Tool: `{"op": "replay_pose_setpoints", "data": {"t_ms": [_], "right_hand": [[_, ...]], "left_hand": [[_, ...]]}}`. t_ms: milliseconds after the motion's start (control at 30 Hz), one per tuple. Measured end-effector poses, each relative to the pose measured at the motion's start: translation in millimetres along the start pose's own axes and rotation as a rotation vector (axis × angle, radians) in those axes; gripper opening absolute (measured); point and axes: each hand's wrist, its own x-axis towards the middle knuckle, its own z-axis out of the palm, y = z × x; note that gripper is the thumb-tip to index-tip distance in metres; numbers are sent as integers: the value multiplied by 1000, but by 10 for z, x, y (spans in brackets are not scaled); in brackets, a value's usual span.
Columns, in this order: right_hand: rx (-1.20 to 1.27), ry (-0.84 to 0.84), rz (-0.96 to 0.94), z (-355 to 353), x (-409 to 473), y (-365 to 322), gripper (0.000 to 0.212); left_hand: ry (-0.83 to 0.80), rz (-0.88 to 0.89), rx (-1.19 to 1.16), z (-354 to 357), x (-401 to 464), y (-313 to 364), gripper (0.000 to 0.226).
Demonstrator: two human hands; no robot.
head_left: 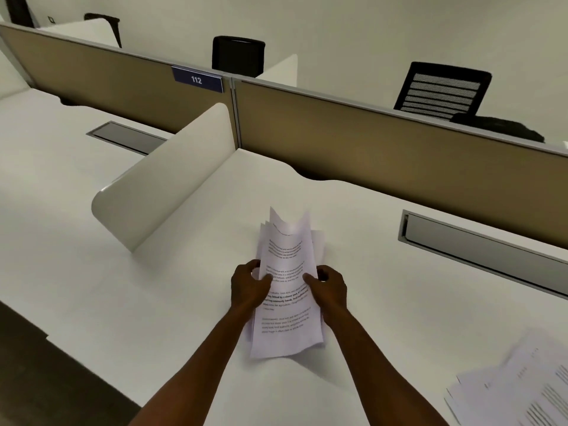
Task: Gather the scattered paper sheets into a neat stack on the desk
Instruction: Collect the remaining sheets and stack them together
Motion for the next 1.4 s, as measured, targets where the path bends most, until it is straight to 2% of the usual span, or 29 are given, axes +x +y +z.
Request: {"op": "replay_pose_setpoints", "data": {"t_ms": [167, 267, 400, 467, 633, 900, 1067, 1133, 1200, 1267, 1333, 1400], "right_hand": [[159, 176, -12, -560, -235, 222, 11], [211, 250, -2, -979, -384, 394, 18], [397, 313, 77, -1557, -572, 650, 40], [523, 320, 115, -1827, -705, 731, 36], [614, 463, 131, -2474, -1080, 1028, 29], [776, 702, -11, -3439, -1786, 1365, 37], [966, 708, -20, -3871, -2099, 1631, 38], [996, 717, -20, -3974, -2146, 1752, 38], [1019, 719, -18, -4054, -2173, 1857, 38], [1048, 753, -20, -4147, -2186, 1971, 41], [1008, 855, -23, -4261, -2197, 2052, 44], [902, 938, -17, -4351, -2189, 2077, 46]], "left_hand": [[-142, 160, 9, 446, -213, 167, 24], [-228, 276, 62, 809, -392, 314, 28], [-376, 421, 81, 1328, -670, 534, 33], [-463, 472, 67, 1567, -835, 662, 41], [-681, 440, -6, 2111, -1202, 948, 55], [-1050, 365, -121, 2728, -1924, 1334, 37], [-1402, 306, -190, 3024, -2533, 1696, 41], [-1478, 331, -143, 3189, -2783, 1792, 41], [-1486, 369, -81, 3366, -2976, 1835, 42], [-1406, 442, -22, 3543, -3058, 1811, 41], [-1182, 582, 97, 3724, -3018, 1735, 41], [-964, 622, 212, 3829, -2924, 1613, 42]]}}
